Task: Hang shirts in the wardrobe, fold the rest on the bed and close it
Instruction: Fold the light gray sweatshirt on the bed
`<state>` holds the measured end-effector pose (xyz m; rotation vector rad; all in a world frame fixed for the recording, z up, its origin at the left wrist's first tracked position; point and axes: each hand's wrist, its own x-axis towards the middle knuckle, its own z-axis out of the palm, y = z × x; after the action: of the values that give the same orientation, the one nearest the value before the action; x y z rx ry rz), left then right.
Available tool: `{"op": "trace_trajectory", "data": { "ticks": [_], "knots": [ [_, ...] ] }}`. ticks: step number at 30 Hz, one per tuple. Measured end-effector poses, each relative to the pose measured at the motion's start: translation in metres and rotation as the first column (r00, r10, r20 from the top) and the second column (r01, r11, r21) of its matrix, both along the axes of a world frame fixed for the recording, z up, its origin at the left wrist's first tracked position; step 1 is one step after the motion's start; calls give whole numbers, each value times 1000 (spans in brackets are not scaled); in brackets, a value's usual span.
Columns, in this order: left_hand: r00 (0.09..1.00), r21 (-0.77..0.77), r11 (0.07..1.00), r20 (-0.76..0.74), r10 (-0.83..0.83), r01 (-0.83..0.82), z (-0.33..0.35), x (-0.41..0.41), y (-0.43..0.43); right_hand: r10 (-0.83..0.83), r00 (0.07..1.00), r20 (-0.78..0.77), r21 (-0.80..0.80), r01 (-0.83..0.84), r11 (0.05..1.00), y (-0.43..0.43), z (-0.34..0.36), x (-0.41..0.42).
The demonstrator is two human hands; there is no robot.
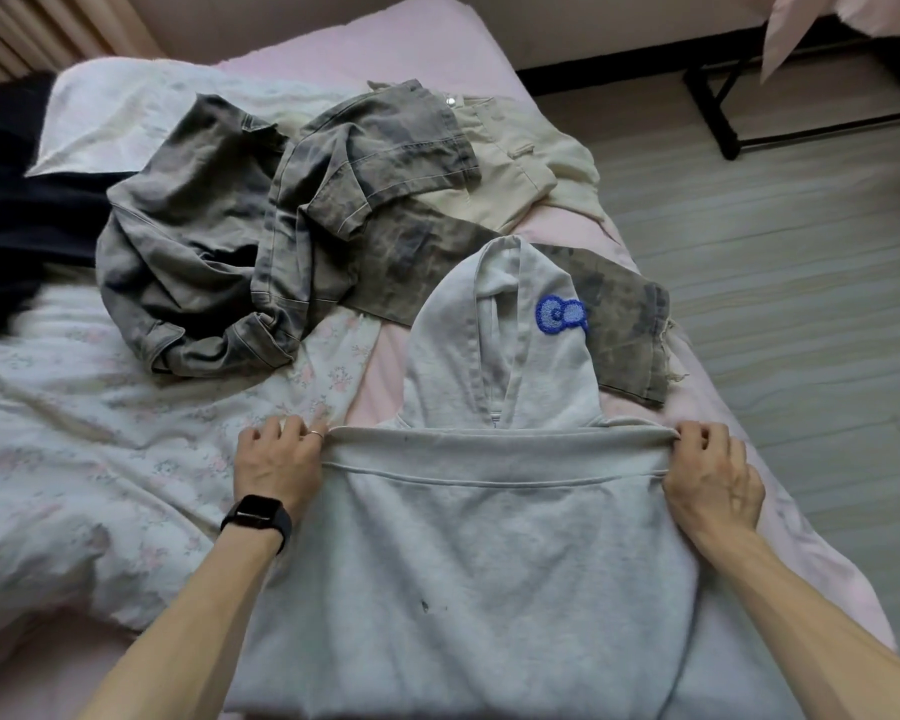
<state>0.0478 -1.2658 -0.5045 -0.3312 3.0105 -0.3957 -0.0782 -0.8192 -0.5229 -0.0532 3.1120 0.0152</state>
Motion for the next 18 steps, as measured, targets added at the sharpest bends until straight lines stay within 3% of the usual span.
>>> {"op": "trace_trajectory", "data": {
  "ticks": [4,7,9,11,13,14,18],
  "knots": [
    [995,21,998,80,56,-58,5,1,-7,-115,978,175,49,108,993,-19,-10,-11],
    [987,91,991,134,88,-101,-1,-16,19,-141,984,111,-40,146,989,-34,-8,-6],
    [998,255,967,56,-25,10,-1,-17,60,-25,1000,11,-153,26,988,-50,-7,13],
    [987,376,923,100,-125,79,-7,-6,109,202,979,-28,-214,-203,955,-68,-8,41],
    [971,410,911,198,-138,46,-21,1,126,403,912,72,-165,-388,907,-77,-16,59],
    [964,386,923,246,-102,0,-31,5,120,417,897,149,-123,-401,908,-74,-21,59],
    [954,267,957,299,30,-114,-68,25,55,194,925,326,74,-229,971,-29,-44,41]
  ]
}}
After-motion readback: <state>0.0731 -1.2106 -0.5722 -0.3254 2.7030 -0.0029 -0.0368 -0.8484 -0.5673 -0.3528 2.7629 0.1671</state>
